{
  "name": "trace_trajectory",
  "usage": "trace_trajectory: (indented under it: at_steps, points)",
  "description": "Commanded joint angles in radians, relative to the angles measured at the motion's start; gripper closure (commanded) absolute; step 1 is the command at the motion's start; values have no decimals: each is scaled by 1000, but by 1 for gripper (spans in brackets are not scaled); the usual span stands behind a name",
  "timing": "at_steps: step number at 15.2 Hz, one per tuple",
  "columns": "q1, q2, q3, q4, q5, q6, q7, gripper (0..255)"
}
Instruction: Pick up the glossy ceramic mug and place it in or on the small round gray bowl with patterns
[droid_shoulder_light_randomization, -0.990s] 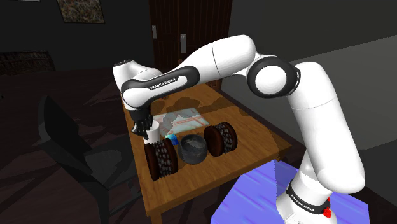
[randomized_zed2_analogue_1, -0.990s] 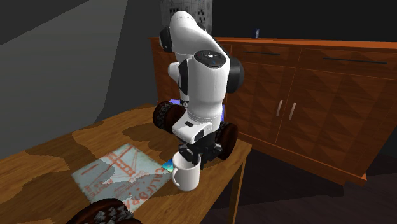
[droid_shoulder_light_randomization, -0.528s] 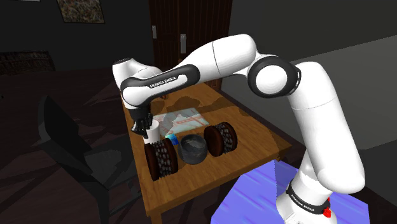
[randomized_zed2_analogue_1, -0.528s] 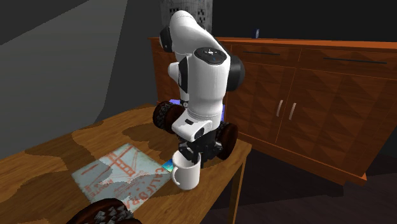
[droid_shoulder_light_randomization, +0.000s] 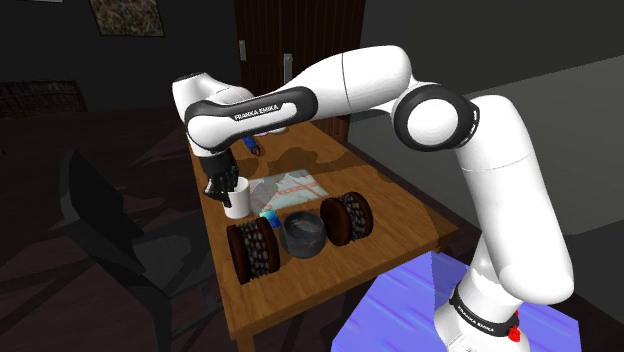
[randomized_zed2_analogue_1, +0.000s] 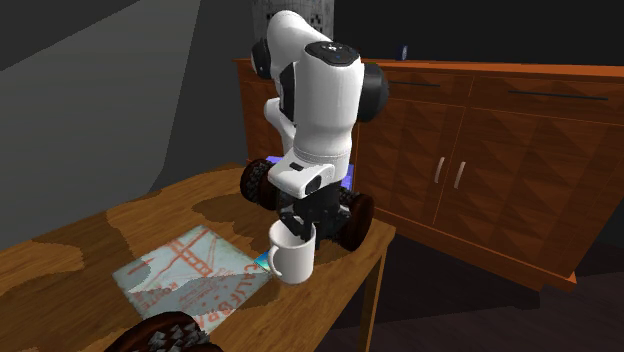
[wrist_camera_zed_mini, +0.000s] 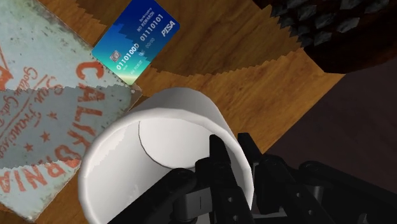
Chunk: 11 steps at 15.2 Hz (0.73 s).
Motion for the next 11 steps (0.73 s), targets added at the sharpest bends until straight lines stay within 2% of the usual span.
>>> trace_trajectory:
  at_steps: [1, 11]
  points:
    - [2, -4, 1, 24, 2, -27, -3, 255]
    - [14, -8, 3, 152, 6, -158, -16, 255]
